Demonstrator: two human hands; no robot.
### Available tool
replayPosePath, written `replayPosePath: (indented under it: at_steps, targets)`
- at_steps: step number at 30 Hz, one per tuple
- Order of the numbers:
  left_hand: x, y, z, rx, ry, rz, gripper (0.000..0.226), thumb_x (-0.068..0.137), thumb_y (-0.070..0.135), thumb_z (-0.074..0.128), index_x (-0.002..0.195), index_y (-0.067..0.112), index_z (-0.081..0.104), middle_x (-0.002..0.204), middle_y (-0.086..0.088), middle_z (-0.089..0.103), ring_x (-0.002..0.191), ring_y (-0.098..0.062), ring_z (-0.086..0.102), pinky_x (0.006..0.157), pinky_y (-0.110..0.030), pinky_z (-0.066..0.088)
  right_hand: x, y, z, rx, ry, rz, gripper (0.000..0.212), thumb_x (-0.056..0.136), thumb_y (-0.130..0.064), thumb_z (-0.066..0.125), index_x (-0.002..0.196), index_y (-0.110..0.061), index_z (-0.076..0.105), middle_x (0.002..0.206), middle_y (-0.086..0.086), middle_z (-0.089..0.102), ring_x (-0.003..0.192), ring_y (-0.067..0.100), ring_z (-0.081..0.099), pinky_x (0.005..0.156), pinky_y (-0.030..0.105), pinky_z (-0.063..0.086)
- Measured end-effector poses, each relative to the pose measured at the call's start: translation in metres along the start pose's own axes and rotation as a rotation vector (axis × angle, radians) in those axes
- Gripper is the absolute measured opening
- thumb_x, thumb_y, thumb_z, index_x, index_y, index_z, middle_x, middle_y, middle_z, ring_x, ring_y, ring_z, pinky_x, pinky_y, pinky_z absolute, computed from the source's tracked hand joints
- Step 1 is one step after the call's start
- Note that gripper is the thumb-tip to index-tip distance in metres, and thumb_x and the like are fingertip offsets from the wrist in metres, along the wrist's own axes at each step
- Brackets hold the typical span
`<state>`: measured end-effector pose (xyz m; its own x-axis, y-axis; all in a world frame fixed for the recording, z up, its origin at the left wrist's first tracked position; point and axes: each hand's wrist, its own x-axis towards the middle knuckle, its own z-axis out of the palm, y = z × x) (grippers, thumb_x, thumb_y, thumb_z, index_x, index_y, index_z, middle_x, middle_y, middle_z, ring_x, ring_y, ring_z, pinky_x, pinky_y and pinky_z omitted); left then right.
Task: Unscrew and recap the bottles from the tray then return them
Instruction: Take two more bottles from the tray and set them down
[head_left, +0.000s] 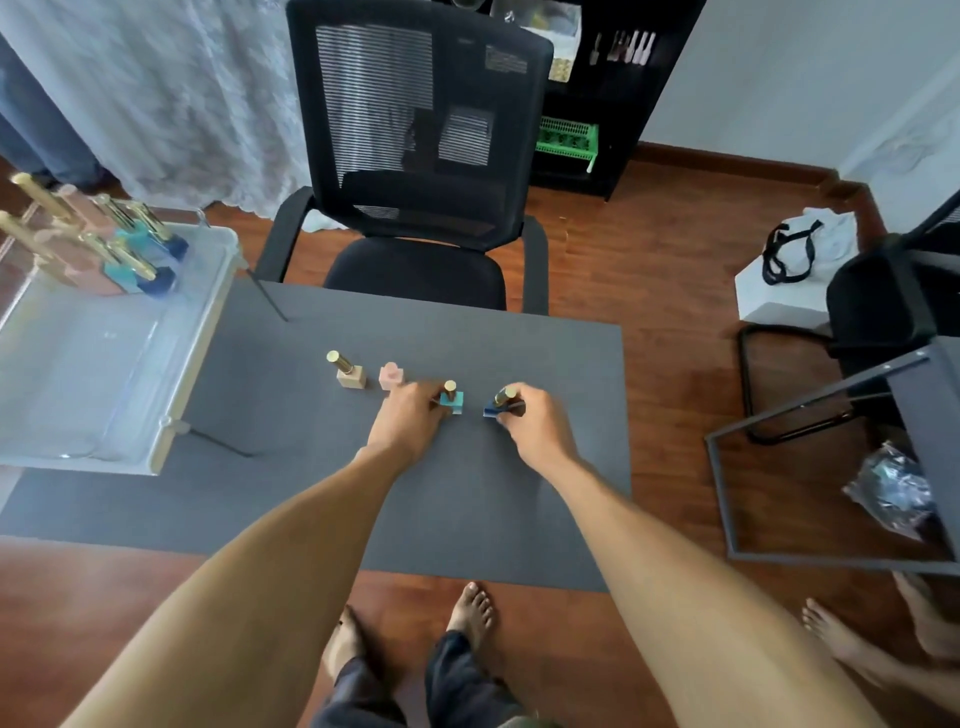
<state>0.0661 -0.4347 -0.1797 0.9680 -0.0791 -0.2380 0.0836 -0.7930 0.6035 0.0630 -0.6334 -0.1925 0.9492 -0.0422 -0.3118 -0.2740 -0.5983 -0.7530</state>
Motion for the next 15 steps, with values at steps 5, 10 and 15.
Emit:
replayPosePath:
  at_steps: [5, 10, 15]
  targets:
    - [0.009, 0.001, 0.005, -0.044, 0.048, 0.036, 0.009, 0.094, 0.006, 0.061, 0.086, 0.007, 0.062, 0.062, 0.011, 0.045, 0.083, -0.031, 0.040, 0.077, -0.042, 0.046, 0.007, 0.004, 0.000, 0.036, 0.009, 0.001, 0.019, 0.091, -0.002, 0.072, 0.106, -0.013, 0.074, 0.098, 0.002, 0.077, 0.091, 0.023, 0.072, 0.083, 0.035, 0.056]
    - [0.017, 0.002, 0.011, -0.122, 0.044, -0.007, 0.010, 0.095, 0.006, 0.062, 0.102, 0.010, 0.067, 0.085, -0.006, 0.068, 0.085, -0.033, 0.058, 0.081, -0.042, 0.051, 0.019, 0.004, -0.002, 0.011, 0.022, 0.005, 0.020, 0.093, -0.004, 0.070, 0.110, -0.014, 0.072, 0.104, 0.001, 0.077, 0.094, 0.022, 0.071, 0.089, 0.040, 0.057]
    - [0.025, 0.002, 0.015, -0.126, 0.034, -0.037, 0.028, 0.097, 0.007, 0.061, 0.125, 0.010, 0.065, 0.105, -0.011, 0.071, 0.098, -0.032, 0.063, 0.091, -0.043, 0.051, 0.026, 0.004, -0.002, 0.009, 0.021, 0.005, 0.018, 0.092, -0.007, 0.071, 0.106, -0.017, 0.071, 0.102, 0.000, 0.076, 0.094, 0.023, 0.071, 0.088, 0.041, 0.057]
